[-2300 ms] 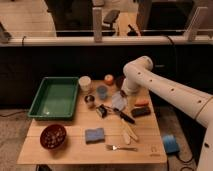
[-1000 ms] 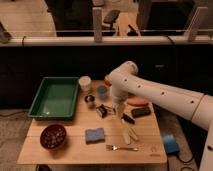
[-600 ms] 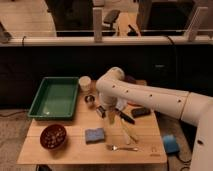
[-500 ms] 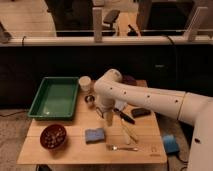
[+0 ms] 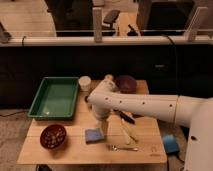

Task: Wipe tray with sponge

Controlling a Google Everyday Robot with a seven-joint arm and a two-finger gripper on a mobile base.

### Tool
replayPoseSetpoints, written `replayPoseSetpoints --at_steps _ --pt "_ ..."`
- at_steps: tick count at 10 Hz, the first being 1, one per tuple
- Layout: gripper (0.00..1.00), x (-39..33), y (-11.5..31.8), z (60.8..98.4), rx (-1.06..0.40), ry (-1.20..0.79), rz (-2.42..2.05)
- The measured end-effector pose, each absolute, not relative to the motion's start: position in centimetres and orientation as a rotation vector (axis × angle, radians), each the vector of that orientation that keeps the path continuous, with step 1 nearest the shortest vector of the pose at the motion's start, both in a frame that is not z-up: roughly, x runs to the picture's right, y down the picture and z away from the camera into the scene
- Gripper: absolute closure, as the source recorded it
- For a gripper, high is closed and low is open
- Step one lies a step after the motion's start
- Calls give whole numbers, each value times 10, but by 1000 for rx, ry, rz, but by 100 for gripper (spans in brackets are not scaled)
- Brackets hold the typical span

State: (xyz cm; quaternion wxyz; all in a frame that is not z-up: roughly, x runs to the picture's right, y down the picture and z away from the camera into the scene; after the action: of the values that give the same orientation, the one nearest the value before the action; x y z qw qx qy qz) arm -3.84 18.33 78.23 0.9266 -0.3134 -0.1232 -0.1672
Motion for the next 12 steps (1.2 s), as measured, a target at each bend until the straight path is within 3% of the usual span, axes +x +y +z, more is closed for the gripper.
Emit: replayPoseSetpoints --at_steps 8,12 --pt "21 -64 238 799 -667 -365 -316" --pt "58 -65 248 810 -703 -436 -275"
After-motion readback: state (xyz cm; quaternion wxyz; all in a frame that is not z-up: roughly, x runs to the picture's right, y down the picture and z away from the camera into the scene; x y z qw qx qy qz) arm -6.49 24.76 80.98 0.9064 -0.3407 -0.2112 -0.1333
